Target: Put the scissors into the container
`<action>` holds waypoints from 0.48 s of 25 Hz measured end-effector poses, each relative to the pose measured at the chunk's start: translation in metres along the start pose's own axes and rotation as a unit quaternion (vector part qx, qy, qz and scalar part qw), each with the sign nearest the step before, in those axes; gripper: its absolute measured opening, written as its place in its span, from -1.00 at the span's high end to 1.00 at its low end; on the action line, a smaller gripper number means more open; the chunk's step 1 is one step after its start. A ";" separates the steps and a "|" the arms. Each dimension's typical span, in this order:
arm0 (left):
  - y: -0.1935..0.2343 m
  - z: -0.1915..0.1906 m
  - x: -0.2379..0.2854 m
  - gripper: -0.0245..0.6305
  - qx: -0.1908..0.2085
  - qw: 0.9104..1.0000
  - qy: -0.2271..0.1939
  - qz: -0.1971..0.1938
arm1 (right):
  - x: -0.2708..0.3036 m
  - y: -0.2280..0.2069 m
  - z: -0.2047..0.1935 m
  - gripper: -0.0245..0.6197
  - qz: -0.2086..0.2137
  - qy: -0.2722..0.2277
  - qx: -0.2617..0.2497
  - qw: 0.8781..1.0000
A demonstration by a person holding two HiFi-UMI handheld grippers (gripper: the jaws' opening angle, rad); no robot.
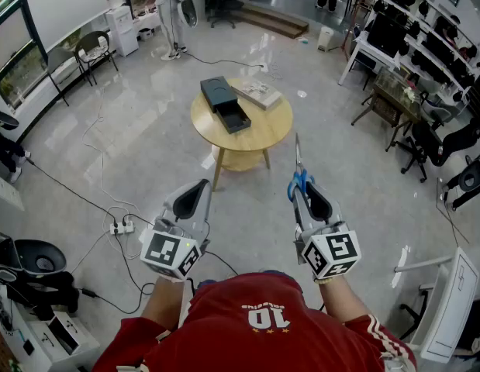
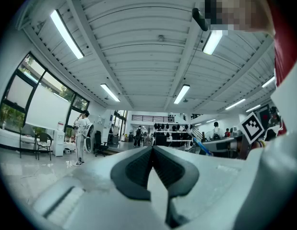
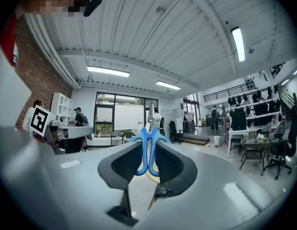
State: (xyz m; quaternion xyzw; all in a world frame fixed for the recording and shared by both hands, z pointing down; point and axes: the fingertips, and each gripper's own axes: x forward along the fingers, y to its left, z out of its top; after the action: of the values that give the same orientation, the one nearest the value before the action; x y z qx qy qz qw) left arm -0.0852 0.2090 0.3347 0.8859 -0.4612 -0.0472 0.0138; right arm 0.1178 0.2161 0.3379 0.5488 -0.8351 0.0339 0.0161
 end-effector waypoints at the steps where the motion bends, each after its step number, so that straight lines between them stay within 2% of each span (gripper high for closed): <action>1: -0.001 0.000 0.000 0.92 0.000 1.000 0.000 0.000 | 0.000 0.000 0.000 0.65 0.000 0.000 0.000 1.000; 12: -0.003 0.002 0.000 0.92 0.001 1.000 -0.002 0.002 | 0.002 0.001 0.000 0.66 0.002 0.000 0.003 1.000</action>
State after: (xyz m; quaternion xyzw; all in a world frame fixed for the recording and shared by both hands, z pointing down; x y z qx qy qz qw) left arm -0.0834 0.2107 0.3326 0.8851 -0.4627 -0.0482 0.0123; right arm 0.1165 0.2144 0.3383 0.5471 -0.8362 0.0366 0.0142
